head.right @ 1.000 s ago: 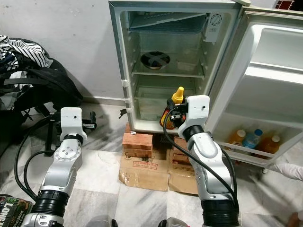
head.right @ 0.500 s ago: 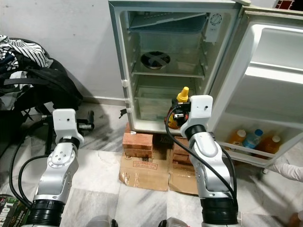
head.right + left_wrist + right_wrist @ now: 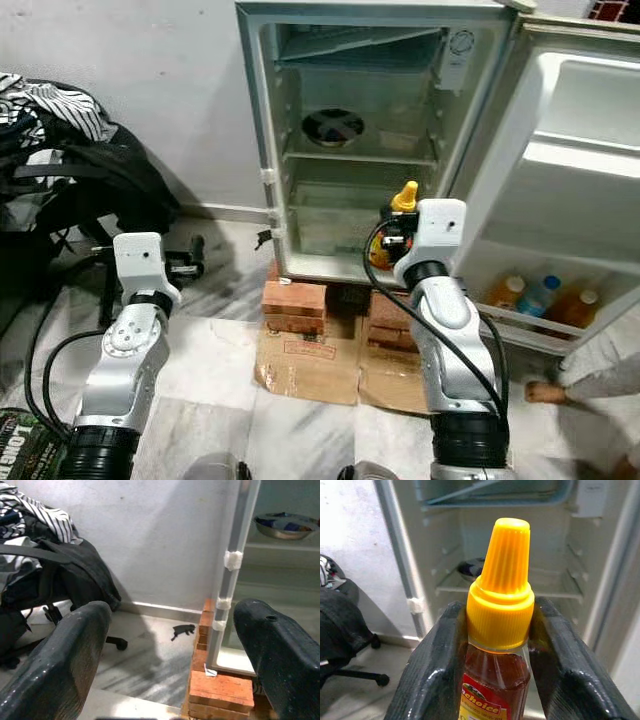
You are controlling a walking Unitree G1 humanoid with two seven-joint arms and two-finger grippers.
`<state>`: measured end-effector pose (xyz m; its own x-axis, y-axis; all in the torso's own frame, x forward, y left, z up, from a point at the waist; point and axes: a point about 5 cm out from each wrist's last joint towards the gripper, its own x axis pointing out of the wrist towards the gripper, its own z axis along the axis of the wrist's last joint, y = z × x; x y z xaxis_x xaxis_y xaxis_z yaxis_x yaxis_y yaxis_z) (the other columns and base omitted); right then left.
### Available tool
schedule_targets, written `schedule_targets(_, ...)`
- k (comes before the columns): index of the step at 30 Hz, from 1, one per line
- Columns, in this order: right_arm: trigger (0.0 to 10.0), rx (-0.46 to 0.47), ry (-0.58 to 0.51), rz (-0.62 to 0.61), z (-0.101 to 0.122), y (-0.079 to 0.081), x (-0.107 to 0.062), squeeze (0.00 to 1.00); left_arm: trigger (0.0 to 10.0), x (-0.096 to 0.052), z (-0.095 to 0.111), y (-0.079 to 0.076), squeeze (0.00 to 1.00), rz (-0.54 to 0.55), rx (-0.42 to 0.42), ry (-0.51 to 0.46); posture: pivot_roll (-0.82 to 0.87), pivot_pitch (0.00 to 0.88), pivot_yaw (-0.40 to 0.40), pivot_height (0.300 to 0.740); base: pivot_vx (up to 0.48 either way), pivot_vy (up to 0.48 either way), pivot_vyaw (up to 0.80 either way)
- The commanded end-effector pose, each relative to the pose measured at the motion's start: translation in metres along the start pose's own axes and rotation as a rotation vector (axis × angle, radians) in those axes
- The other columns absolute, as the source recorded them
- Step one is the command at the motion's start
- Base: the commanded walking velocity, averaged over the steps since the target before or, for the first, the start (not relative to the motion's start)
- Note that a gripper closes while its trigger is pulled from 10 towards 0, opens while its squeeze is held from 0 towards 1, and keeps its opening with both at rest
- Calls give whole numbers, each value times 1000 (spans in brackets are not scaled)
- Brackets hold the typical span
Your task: Restocking fridge
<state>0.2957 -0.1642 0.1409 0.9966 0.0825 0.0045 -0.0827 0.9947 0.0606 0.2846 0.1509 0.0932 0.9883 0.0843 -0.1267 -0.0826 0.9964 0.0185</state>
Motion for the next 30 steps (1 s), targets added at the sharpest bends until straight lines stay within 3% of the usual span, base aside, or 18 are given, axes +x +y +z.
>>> schedule_targets(1, 10000, 8, -44, 17, 9, 6, 4, 0, 10000, -1, 2, 4, 0, 9, 13, -4, -1, 0, -10, 740, 0, 480, 0)
schedule_targets(9, 10000, -1, -51, -3, 9, 4, 5, 0, 10000, -1, 3, 3, 0, -4, 14, -15, -1, 0, -6, 740, 0, 454, 0)
schedule_targets(13, 10000, -5, -50, -18, 9, 2, 4, 0, 10000, -2, 10, -1, 0, -42, 12, -61, -3, 0, -4, 740, 0, 0, 0)
schedule_targets(30, 10000, -11, -55, -24, 10, 0, 7, 0, 10000, -1, 9, -1, 0, -25, 21, -57, -4, 0, -17, 740, 0, 0, 0)
